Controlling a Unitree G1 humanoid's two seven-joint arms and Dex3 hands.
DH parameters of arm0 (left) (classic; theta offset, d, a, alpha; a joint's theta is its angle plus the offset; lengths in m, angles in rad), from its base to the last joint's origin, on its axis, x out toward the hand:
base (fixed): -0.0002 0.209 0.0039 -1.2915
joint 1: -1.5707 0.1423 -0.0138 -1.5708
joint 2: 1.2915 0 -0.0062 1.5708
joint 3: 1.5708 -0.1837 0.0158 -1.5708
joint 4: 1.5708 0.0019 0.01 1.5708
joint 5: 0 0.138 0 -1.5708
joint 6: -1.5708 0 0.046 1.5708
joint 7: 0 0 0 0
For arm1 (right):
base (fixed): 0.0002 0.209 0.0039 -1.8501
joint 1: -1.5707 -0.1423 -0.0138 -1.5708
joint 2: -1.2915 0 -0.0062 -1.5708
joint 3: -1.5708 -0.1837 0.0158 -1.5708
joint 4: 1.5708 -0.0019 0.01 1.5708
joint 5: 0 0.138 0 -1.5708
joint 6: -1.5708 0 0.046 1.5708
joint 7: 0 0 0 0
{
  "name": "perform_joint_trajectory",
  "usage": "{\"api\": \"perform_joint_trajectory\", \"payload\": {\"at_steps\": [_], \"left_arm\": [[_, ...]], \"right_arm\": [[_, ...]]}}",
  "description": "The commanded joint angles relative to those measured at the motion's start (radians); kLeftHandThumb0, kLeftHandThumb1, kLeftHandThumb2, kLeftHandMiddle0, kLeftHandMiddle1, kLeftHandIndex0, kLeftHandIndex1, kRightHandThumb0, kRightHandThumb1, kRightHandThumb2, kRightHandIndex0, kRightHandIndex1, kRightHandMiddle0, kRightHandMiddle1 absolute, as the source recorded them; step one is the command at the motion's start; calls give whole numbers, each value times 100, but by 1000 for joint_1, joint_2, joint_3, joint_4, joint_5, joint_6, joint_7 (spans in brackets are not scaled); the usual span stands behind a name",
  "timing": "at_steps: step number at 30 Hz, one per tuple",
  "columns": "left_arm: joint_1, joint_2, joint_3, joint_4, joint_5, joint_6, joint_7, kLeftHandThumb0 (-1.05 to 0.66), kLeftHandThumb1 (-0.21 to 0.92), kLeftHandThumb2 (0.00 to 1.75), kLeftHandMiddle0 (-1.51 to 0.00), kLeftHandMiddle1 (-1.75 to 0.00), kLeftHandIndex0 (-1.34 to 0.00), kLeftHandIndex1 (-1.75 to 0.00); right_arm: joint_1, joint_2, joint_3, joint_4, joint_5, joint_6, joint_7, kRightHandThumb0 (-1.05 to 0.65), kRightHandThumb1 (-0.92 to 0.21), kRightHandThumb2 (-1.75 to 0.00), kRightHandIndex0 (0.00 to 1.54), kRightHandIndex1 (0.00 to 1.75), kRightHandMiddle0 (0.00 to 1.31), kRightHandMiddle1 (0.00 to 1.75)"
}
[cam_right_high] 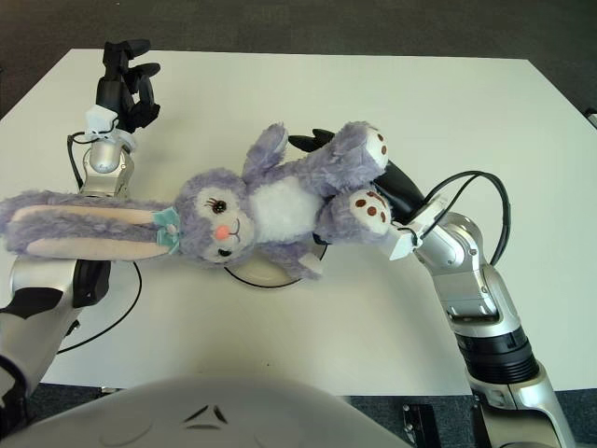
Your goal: Put the doll into the plate.
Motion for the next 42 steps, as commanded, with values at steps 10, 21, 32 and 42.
{"api": "perform_joint_trajectory", "payload": {"at_steps": [10,21,32,42], "left_arm": [[4,5,11,7,-24,42,-22,-62,92,78,-20,-99,0,-95],[5,-4,23,3,-48,30,-41,-61,92,76,-17,-96,0,-95],[6,-7,23,3,-49,6,-63,-62,92,73,-12,-94,0,-106],[8,-7,21,7,-42,-13,-62,-62,92,68,-13,-94,0,-106]], "right_arm": [[5,-7,-23,4,-39,-23,-15,-105,-90,-22,0,0,0,0],[13,-13,-62,-4,-73,-13,-25,-105,-91,-18,0,0,0,0],[-16,5,-83,97,-196,-56,-151,-103,-90,-16,0,0,0,0],[-44,43,-75,159,-294,-58,-300,-88,-84,-12,0,0,0,0]]}}
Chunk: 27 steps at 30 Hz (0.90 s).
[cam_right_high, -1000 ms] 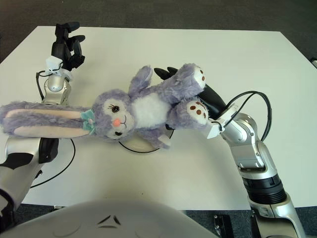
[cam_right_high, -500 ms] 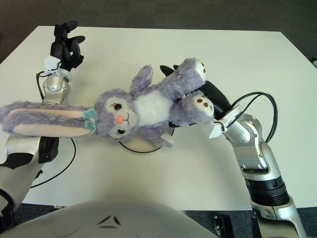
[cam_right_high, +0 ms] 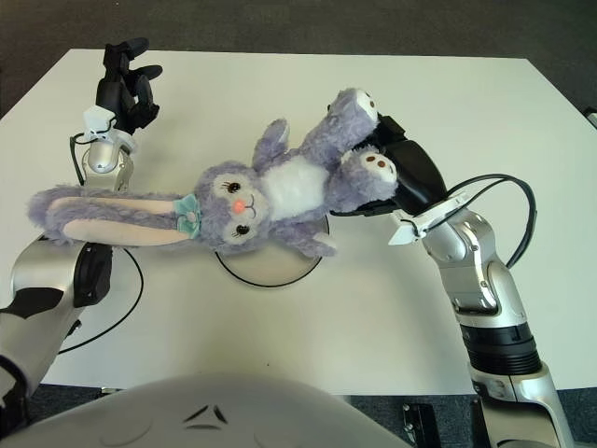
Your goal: Put the doll into the plate.
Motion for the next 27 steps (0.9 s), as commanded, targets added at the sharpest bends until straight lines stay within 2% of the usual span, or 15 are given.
{"api": "perform_joint_trajectory", "payload": {"at_steps": [1,8,15,21,27], "left_arm": [[8,-1,2,7,-4,-19,-7,-62,92,68,-13,-94,0,-106],[8,2,-2,9,4,-21,1,-61,92,66,-13,-94,0,-105],[9,2,-2,5,7,-19,2,-61,92,67,-15,-94,0,-105],[9,-3,2,4,-3,-24,-10,-60,92,67,-15,-95,0,-111],[9,-3,2,2,-8,-14,-24,-61,92,68,-13,-95,0,-108]], "right_arm": [[-22,21,-3,30,-32,-3,-60,-84,-83,-11,0,0,0,0],[-34,66,-2,55,-83,31,-149,-81,-80,-11,0,0,0,0],[-40,81,-1,57,-101,67,-169,-83,-79,-13,0,0,0,0],[-42,70,-1,40,-72,121,-106,-85,-79,-14,0,0,0,0],[-41,56,-5,27,-25,138,-44,-88,-79,-15,0,0,0,0]]}}
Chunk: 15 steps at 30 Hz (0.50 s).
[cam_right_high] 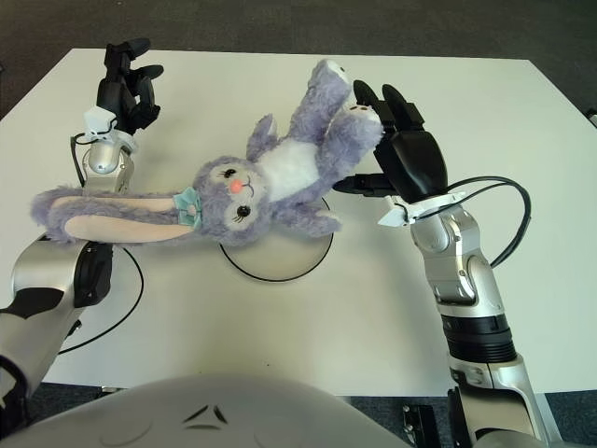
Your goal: Put the doll into the plate.
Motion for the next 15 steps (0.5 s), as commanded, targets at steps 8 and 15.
{"api": "perform_joint_trajectory", "payload": {"at_steps": [8,15], "left_arm": [[7,-1,3,-2,-18,6,-40,-61,92,68,-13,-94,0,-109],[7,0,6,-4,-28,12,-56,-61,92,72,-12,-93,0,-111]], "right_arm": [[-6,-26,-15,-21,82,-2,62,-91,-79,-15,0,0,0,0],[-5,-56,-19,-30,111,-17,96,-92,-79,-15,0,0,0,0]]}}
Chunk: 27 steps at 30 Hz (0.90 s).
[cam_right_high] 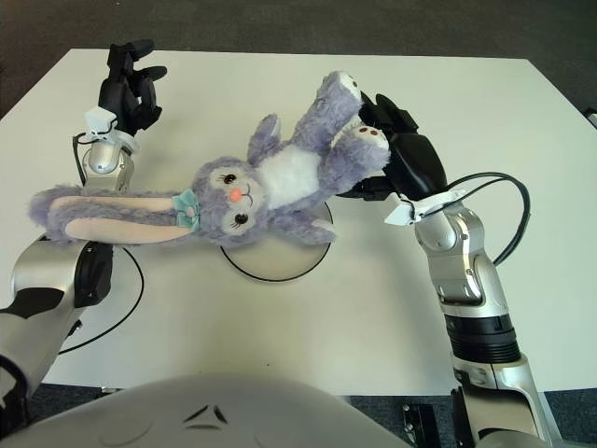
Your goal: Put the doll into the plate.
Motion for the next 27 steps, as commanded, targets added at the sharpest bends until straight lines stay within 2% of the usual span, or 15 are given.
{"api": "perform_joint_trajectory", "payload": {"at_steps": [1,9,16,25,27], "left_arm": [[7,2,5,-4,-11,6,-14,-61,92,72,-12,-92,0,-111],[8,2,4,-6,-11,9,-11,-61,92,73,-10,-90,0,-104],[8,0,6,-10,-28,12,-41,-60,92,74,-11,-90,0,-105],[7,3,9,-8,-30,6,-56,-59,92,74,-12,-91,0,-105],[7,2,9,-8,-31,7,-57,-59,92,73,-12,-91,0,-105]], "right_arm": [[-5,-39,-17,-17,31,-29,25,-94,-80,-16,0,0,0,0],[-18,-97,-38,30,80,-110,41,-104,-84,-17,0,0,0,0],[-90,-187,-69,133,215,-192,133,-105,-85,-17,0,0,0,0],[-138,-250,-81,212,230,-231,165,-104,-84,-15,0,0,0,0],[-173,-263,-70,266,214,-255,156,-104,-84,-15,0,0,0,0]]}}
